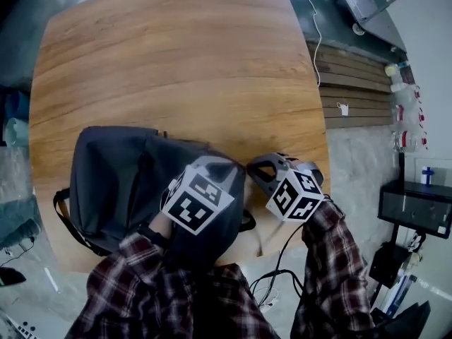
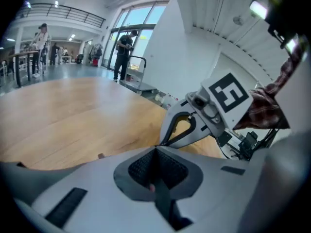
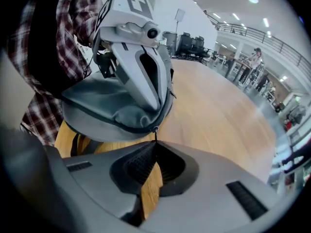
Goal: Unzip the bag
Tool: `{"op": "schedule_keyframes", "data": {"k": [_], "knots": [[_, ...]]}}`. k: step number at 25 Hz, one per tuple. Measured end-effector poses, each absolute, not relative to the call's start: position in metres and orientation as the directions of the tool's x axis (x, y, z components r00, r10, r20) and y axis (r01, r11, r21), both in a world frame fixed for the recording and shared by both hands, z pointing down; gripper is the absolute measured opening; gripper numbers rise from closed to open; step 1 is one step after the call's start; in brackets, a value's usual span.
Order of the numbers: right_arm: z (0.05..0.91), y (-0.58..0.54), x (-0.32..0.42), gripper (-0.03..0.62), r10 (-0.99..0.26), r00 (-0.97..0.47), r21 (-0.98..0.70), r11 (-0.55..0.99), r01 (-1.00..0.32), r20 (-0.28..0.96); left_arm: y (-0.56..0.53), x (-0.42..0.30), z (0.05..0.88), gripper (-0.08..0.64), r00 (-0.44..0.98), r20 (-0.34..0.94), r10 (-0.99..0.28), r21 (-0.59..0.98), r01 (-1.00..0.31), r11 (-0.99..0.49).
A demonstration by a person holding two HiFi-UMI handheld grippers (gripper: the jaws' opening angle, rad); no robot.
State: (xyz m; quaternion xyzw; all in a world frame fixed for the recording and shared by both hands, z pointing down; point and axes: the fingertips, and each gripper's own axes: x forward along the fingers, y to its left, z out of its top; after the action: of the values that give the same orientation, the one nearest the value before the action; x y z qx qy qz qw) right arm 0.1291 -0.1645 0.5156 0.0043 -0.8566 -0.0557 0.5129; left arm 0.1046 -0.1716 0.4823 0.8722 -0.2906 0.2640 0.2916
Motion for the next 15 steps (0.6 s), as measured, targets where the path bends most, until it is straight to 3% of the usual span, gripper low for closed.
{"op": "schedule_keyframes", "data": {"k": [5,11,15], "knots": [[0.519,-0.161,0.13,0.012,-0.117,-0.477,0.102,0.993,-0.057,0.871,-0.179,0.106,0.502,0.009,0.725,0.635,-0.265,0.454,-0.628,-0.632],[0.524,-0.125,0.145,0.012,-0.116,-0.438,0.081,0.992,-0.098,0.892,-0.185,0.11,0.514,0.009,0.718,0.647,-0.258,0.469,-0.641,-0.608],[0.516,-0.093,0.142,0.012,-0.181,-0.425,0.09,0.97,-0.224,0.887,-0.187,0.112,0.516,0.009,0.719,0.65,-0.248,0.481,-0.641,-0.598]]}}
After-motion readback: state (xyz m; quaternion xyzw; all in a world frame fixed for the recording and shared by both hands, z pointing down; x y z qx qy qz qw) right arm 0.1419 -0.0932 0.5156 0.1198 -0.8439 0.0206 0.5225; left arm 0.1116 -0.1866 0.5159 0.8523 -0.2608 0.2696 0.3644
